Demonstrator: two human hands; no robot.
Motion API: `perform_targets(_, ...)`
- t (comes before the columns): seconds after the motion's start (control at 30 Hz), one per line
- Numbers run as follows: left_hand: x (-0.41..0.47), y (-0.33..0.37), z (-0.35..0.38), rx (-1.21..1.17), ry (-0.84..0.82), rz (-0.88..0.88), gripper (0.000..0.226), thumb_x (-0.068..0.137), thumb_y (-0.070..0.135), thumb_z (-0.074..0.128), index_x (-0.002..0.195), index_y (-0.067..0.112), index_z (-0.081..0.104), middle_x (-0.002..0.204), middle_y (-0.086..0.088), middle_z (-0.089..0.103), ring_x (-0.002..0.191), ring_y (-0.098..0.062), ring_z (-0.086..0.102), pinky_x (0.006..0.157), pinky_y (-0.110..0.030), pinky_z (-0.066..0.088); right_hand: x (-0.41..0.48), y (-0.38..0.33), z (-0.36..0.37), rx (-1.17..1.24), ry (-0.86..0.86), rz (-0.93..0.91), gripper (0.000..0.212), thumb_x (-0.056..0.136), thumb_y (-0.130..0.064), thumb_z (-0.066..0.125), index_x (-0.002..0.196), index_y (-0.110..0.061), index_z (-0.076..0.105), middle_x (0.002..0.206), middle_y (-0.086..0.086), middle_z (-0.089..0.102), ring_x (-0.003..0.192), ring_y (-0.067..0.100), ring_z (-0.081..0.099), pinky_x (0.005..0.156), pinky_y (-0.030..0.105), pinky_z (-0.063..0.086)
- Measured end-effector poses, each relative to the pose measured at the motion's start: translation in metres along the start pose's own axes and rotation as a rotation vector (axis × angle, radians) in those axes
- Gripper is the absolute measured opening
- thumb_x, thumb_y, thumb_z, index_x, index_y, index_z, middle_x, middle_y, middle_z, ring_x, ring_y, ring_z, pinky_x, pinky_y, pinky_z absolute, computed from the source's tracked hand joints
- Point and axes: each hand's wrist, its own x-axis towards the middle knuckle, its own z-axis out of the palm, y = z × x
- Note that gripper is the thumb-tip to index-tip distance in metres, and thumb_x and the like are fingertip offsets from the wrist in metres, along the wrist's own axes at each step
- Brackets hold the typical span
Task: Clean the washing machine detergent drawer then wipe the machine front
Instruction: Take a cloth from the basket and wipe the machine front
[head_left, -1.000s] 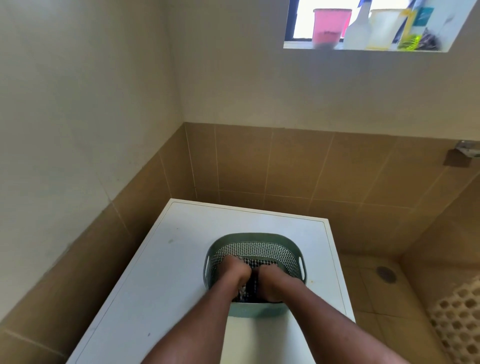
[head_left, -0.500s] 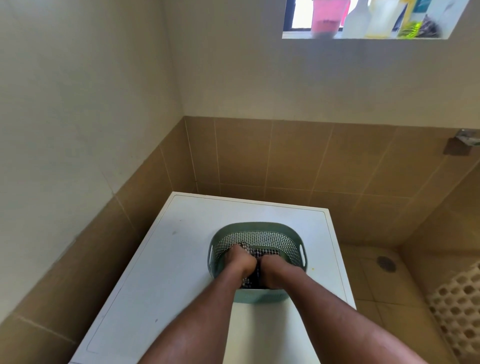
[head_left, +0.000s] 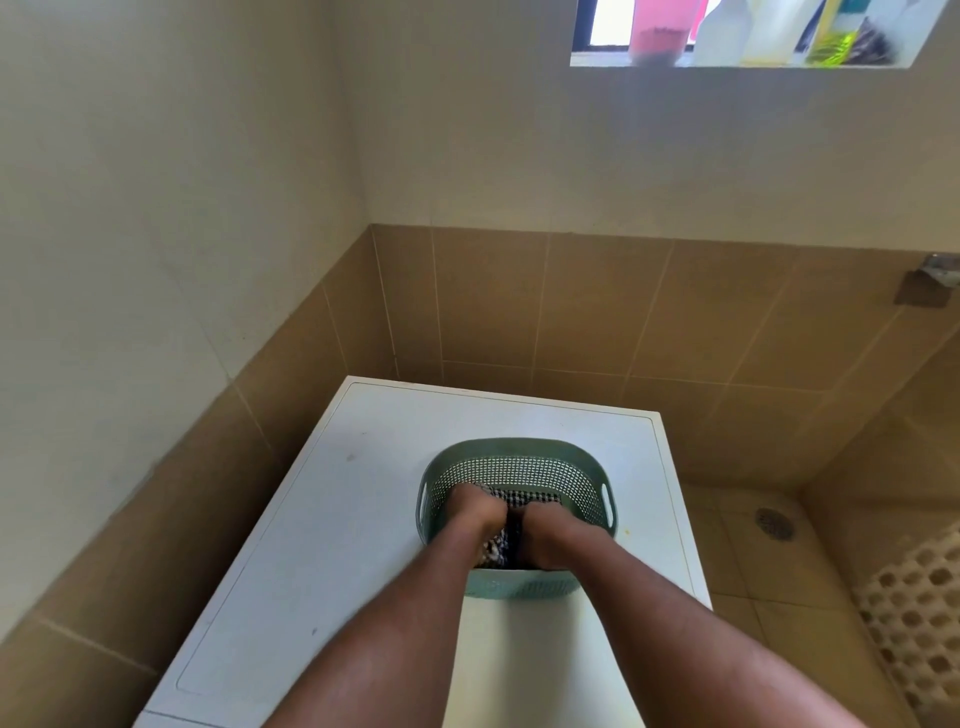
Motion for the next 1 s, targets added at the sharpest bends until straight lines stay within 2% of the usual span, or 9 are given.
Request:
perform_targets(0.1, 0.002, -0.001, -0.002, -0.115, -0.048, -0.057, 0.015, 0.083, -0.003, 0.054, 0.096, -0.002, 0.063, 0.091, -0.017, 0.068, 0.077, -0.027, 0.069, 0.065, -0.033, 0.057, 0.000, -0.001, -0.001, 0.014, -0.005, 0.005, 0.039, 0.092, -0.025, 0.052, 0.129, -0.015, 0.059, 0.121, 0.010, 0.067, 0.108, 0.030, 0.062, 0.076, 0.031, 0.042)
perform_targets(0.2, 0.006, -0.002, 0.000, -0.187, -0.104, -0.101, 0.016, 0.082, -0.004, 0.050, 0.090, -0.004, 0.064, 0.094, -0.025, 0.070, 0.085, -0.035, 0.072, 0.073, -0.052, 0.060, 0.000, -0.003, -0.002, 0.045, -0.021, 0.019, 0.041, 0.091, -0.028, 0.054, 0.130, -0.016, 0.059, 0.122, 0.009, 0.067, 0.110, 0.030, 0.062, 0.083, 0.031, 0.046)
perform_targets(0.23, 0.007, -0.002, 0.001, -0.209, -0.114, -0.106, 0.016, 0.082, -0.005, 0.048, 0.087, -0.004, 0.063, 0.089, -0.024, 0.069, 0.080, -0.035, 0.071, 0.070, -0.053, 0.060, -0.001, -0.004, -0.003, 0.062, -0.032, 0.027, 0.040, 0.092, -0.028, 0.054, 0.129, -0.015, 0.059, 0.124, 0.010, 0.066, 0.112, 0.030, 0.062, 0.087, 0.032, 0.047)
perform_targets(0.33, -0.005, 0.004, -0.003, -0.279, -0.141, -0.078, 0.025, 0.080, -0.008, 0.039, 0.091, -0.005, 0.062, 0.072, -0.017, 0.058, 0.055, -0.025, 0.057, 0.057, -0.037, 0.053, -0.007, -0.007, -0.006, 0.146, -0.014, 0.049, 0.039, 0.092, -0.025, 0.060, 0.129, -0.012, 0.059, 0.128, 0.011, 0.063, 0.118, 0.031, 0.059, 0.097, 0.037, 0.048)
perform_targets(0.5, -0.021, 0.018, -0.008, -0.412, -0.174, -0.068, 0.033, 0.087, -0.012, 0.040, 0.112, -0.008, 0.061, 0.101, -0.028, 0.069, 0.080, -0.037, 0.070, 0.050, -0.036, 0.058, -0.023, -0.006, -0.011, 0.261, 0.119, 0.030, 0.069, 0.084, -0.032, 0.071, 0.143, -0.013, 0.040, 0.137, 0.009, 0.057, 0.120, 0.030, 0.057, 0.101, 0.035, 0.047)
perform_targets(0.6, -0.032, 0.025, -0.009, -0.513, -0.191, -0.046, 0.029, 0.088, -0.012, 0.046, 0.112, -0.011, 0.062, 0.103, -0.027, 0.070, 0.076, -0.033, 0.069, 0.052, -0.033, 0.058, -0.037, -0.006, -0.017, 0.339, 0.267, 0.034, 0.059, 0.079, -0.027, 0.073, 0.132, -0.017, 0.048, 0.127, 0.005, 0.062, 0.110, 0.027, 0.061, 0.094, 0.036, 0.051)
perform_targets(0.7, -0.051, 0.033, -0.016, -0.614, -0.218, -0.019, 0.024, 0.088, -0.012, 0.047, 0.106, -0.011, 0.063, 0.090, -0.022, 0.067, 0.071, -0.029, 0.065, 0.055, -0.031, 0.056, -0.058, -0.007, -0.024, 0.338, 0.437, 0.012, 0.043, 0.083, -0.017, 0.065, 0.124, -0.021, 0.053, 0.122, 0.005, 0.064, 0.107, 0.026, 0.061, 0.087, 0.036, 0.052)
perform_targets(0.9, -0.104, 0.033, -0.031, -0.689, -0.222, 0.102, 0.021, 0.087, 0.005, 0.055, 0.101, -0.003, 0.070, 0.096, -0.020, 0.073, 0.076, -0.027, 0.069, 0.064, -0.032, 0.057, -0.117, -0.020, -0.030, 0.371, 0.671, -0.050, 0.055, 0.088, -0.007, 0.055, 0.139, -0.026, 0.050, 0.127, 0.004, 0.062, 0.111, 0.023, 0.059, 0.090, 0.036, 0.049)
perform_targets(1.0, -0.144, 0.020, -0.045, -0.698, -0.213, 0.163, 0.034, 0.093, 0.024, 0.042, 0.097, 0.004, 0.069, 0.091, -0.017, 0.072, 0.077, -0.026, 0.068, 0.073, -0.037, 0.058, -0.159, -0.029, -0.026, 0.397, 0.726, -0.053, 0.057, 0.086, -0.004, 0.050, 0.138, -0.027, 0.054, 0.127, 0.001, 0.063, 0.110, 0.022, 0.060, 0.088, 0.031, 0.048)
